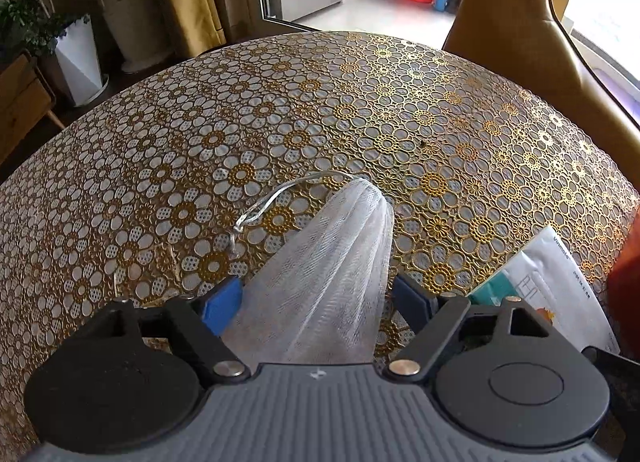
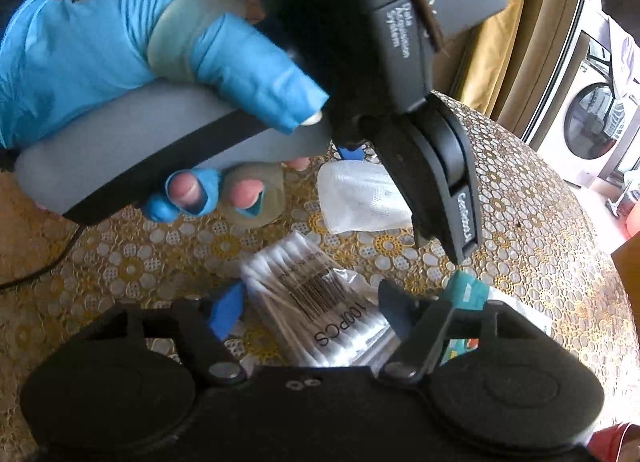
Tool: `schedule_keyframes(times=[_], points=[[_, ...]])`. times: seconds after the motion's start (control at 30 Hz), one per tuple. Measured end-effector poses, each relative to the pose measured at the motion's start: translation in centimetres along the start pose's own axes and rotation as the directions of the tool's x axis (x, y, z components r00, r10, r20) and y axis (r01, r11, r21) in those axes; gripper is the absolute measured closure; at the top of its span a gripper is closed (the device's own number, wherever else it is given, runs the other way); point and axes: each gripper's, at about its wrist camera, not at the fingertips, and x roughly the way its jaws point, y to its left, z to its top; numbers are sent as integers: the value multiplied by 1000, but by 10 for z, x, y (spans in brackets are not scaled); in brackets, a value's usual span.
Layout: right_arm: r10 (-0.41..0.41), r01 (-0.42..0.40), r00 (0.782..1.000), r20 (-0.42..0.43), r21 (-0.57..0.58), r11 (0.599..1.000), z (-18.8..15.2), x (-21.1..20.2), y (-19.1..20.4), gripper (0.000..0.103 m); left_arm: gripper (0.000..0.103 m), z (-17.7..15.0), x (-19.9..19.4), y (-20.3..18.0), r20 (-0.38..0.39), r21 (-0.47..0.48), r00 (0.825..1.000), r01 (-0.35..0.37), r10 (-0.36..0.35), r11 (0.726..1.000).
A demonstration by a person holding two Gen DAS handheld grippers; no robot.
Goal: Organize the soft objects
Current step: 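Grasp the white mesh bag with the left tool while the right tool grasps the cotton-swab packet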
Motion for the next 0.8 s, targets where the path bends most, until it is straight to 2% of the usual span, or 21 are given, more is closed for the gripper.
schedule_keyframes(times=[0.13, 0.23, 0.3, 0.33, 0.5, 0.8], points=[[-7, 7, 1000, 1, 24, 1000, 0, -3, 1, 40, 37, -2, -2, 4, 9, -16, 1000, 2, -2, 1000], [-13, 13, 1000, 1, 35, 999, 3, -5, 1, 45, 51, -5, -6, 5, 15, -21, 1000, -2, 3, 1000], [-16, 16, 1000, 2, 37, 999, 3, -8, 3, 49, 65, -8, -10, 5, 17, -28, 1000, -8, 9, 1000], [-21, 20, 1000, 2, 37, 999, 4, -9, 3, 51, 68, -9, -12, 5, 18, -27, 1000, -11, 12, 1000], [-64, 64, 998, 4, 48, 997, 5, -19, 2, 56, 77, -18, -24, 1, 13, -35, 1000, -16, 17, 999], [-76, 69, 996, 40, 148, 987, 0, -66, 7, 57, 77, -37, -63, -10, 34, -45, 999, -22, 23, 999]])
